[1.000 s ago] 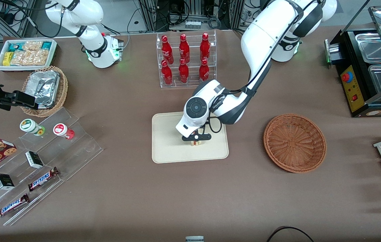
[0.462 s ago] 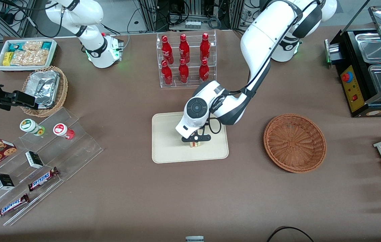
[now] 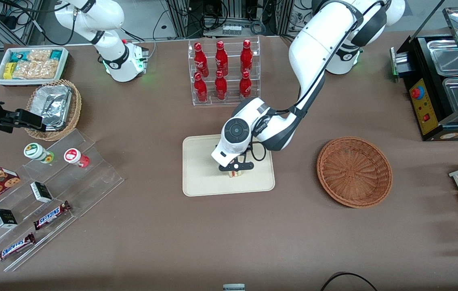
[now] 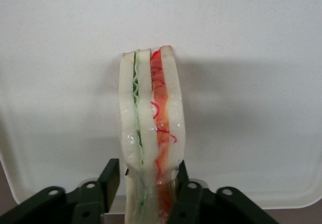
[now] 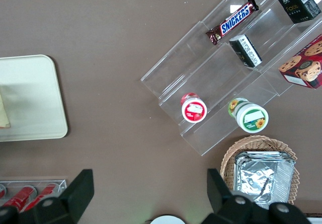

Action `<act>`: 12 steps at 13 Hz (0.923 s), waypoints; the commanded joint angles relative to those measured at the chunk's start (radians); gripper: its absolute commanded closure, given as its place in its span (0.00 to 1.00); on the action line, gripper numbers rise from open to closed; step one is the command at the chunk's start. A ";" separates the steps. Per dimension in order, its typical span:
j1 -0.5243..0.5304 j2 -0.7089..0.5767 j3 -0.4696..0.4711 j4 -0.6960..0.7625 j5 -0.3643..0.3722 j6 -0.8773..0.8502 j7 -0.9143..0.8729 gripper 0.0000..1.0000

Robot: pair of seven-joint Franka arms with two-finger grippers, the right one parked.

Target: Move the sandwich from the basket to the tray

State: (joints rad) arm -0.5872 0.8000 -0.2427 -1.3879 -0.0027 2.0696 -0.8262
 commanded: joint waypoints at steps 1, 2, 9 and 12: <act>-0.011 0.002 0.006 0.020 0.004 0.004 -0.019 0.00; -0.011 -0.005 0.008 0.021 0.001 0.000 -0.021 0.00; 0.001 -0.185 0.006 0.029 -0.010 -0.205 -0.005 0.00; 0.035 -0.263 0.013 0.024 0.001 -0.282 0.083 0.00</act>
State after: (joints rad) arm -0.5822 0.5904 -0.2373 -1.3400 -0.0020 1.8294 -0.8138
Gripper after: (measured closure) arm 0.000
